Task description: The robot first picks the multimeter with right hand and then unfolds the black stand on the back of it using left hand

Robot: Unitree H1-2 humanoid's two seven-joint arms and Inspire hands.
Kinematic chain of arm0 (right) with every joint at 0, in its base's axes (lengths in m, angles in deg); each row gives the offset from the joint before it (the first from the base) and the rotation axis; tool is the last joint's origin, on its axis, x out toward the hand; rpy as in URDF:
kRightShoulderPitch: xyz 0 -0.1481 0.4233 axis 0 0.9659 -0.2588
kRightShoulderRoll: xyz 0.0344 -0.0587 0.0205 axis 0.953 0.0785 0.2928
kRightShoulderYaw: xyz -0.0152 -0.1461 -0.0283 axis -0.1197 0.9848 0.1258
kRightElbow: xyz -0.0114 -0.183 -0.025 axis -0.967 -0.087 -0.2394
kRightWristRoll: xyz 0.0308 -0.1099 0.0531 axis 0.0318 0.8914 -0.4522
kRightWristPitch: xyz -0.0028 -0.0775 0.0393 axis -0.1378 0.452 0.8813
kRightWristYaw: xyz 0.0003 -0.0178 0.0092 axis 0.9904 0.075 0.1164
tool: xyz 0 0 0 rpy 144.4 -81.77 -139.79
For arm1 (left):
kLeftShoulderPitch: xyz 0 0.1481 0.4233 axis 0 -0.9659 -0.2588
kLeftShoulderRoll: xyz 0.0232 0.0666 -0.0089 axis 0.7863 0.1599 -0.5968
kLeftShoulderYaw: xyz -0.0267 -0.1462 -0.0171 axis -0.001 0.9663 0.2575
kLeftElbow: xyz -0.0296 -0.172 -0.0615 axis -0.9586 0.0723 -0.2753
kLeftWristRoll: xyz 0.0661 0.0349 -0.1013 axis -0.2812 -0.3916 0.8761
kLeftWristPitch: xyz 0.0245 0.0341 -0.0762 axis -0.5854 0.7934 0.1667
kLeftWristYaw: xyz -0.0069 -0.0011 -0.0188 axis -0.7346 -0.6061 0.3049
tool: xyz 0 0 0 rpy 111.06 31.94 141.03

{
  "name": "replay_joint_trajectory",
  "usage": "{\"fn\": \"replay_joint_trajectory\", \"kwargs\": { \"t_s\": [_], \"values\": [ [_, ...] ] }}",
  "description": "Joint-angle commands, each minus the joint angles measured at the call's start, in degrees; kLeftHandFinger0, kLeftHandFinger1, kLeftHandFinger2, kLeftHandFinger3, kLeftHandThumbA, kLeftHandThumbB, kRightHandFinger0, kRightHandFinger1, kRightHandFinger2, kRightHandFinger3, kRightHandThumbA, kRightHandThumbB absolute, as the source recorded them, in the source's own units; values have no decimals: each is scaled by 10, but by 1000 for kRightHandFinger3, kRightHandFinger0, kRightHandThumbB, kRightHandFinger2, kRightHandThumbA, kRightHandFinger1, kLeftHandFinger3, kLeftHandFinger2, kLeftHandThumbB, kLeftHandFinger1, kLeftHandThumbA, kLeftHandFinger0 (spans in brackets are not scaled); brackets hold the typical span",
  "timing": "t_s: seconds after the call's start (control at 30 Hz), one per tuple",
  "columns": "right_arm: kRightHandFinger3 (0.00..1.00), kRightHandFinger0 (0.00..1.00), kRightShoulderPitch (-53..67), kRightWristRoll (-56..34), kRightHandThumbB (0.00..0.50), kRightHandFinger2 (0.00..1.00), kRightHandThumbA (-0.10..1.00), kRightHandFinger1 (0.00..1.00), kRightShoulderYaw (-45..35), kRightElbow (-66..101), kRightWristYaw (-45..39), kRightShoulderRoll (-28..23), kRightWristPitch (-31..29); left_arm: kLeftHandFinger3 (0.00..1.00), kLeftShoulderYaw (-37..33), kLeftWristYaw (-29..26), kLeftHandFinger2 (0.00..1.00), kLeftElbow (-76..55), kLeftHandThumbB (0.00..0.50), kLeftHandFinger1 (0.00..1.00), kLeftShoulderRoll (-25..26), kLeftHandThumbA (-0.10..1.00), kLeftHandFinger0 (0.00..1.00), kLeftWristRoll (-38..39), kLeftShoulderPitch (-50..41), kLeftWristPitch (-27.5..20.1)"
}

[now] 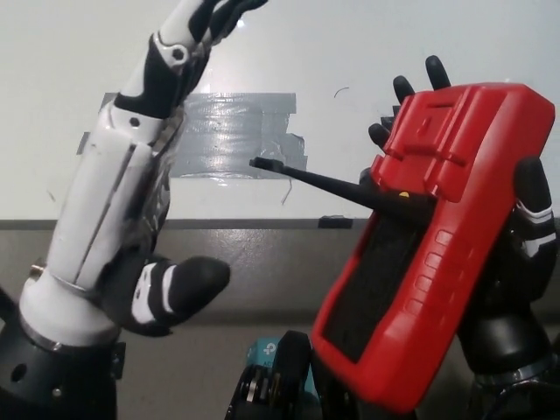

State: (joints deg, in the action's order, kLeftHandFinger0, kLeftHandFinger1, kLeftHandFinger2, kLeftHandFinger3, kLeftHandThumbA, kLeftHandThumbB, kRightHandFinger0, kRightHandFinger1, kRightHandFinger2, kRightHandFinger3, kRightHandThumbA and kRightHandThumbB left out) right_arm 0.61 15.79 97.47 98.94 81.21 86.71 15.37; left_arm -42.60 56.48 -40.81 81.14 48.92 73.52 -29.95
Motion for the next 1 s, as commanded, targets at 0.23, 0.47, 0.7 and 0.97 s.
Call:
{"fn": "replay_joint_trajectory", "kwargs": {
  "t_s": [0.23,0.47,0.7,0.97],
  "values": [
    [708,0,-9,-13,142,837,-100,355,-7,22,-25,-5,-18,1000,-10,8,1000,-14,404,1000,-2,1000,1000,-6,-14,12],
    [623,0,-14,-12,162,862,-100,358,-13,34,-4,-3,-21,1000,-13,11,1000,-24,428,1000,1,1000,1000,-22,-40,1],
    [345,0,-29,-18,173,797,-100,333,-21,41,6,-9,-21,1000,-13,16,1000,-29,424,1000,5,1000,1000,-38,-55,-1],
    [313,0,-41,-6,174,789,-100,362,-25,48,10,-16,-15,1000,-21,21,1000,-30,370,1000,3,1000,1000,-46,-70,-18]
  ]
}}
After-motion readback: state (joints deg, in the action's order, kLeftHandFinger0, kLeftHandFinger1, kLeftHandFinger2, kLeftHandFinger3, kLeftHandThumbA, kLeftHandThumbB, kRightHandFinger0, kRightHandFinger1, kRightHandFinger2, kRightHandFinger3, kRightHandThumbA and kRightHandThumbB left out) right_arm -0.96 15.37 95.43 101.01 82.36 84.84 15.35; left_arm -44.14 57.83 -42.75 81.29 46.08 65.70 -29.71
